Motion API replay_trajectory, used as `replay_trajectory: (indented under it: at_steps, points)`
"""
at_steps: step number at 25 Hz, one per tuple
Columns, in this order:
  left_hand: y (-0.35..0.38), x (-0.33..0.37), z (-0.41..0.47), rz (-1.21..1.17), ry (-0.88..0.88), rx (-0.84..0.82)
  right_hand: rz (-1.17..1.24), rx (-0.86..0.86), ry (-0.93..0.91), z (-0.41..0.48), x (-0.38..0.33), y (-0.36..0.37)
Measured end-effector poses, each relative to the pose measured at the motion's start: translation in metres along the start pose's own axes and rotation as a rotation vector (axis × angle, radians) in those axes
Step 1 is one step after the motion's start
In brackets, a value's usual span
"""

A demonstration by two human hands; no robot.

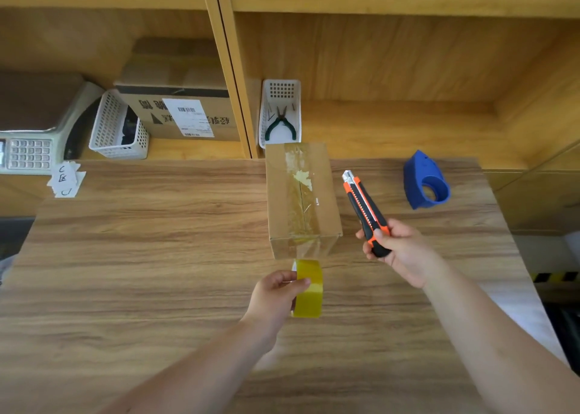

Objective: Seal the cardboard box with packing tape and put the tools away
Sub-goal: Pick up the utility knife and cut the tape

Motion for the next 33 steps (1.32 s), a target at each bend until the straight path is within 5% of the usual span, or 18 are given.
replay_trajectory:
  at_steps: [8,14,22,28,33]
  points:
    - [-0.001,0.003,-0.009,0.013,0.005,-0.004,-0.154,0.317,0.051,-0.034,0.003,-0.019]
    - [0.001,-0.002,-0.02,-0.041,-0.018,-0.027,-0.015,0.121,-0.117,-0.052,-0.005,-0.007]
    - [0.002,-0.006,-0.032,-0.061,-0.014,-0.037,-0.445,0.196,-0.218,-0.073,-0.019,-0.015]
    - [0.0,-0.012,-0.036,-0.099,-0.032,-0.033,-1.393,0.234,-0.804,-0.095,-0.056,0.025]
    - [-0.007,-0.016,-0.034,-0.079,-0.042,-0.007,-1.586,0.202,-1.06,-0.095,-0.058,0.042]
Point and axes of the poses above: each hand's wrist, its own z-axis towards the middle knuckle, its own y-axis out of the palm, x = y × z, the point moved 9 cm from there along z, towards the middle knuckle, and after that the axes turned 1 degree about -y, right-handed, at the moved point
